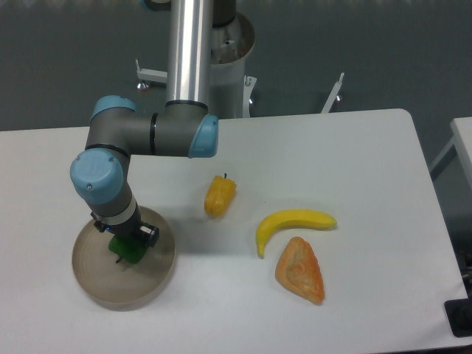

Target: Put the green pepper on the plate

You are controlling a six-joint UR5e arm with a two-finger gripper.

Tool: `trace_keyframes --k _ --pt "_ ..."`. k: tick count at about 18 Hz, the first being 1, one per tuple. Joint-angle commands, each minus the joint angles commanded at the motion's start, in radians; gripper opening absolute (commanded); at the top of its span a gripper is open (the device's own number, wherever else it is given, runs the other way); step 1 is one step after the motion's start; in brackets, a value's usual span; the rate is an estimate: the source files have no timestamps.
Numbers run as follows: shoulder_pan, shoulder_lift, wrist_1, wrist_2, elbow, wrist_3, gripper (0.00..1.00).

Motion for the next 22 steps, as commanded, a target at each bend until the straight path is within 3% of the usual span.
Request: trace_keyframes --k 14,18,21,22 --pt "-0.002 -0.002 0.003 0.000 -0.015 0.005 0.37" --pt "-0.002 -0.003 0.005 0.000 -0.015 0.006 0.56" --pt "-0.002 0.005 0.005 0.000 -0.018 0.006 0.90" --pt "0.000 0.005 0.003 0.000 -0.018 0.009 0.95"
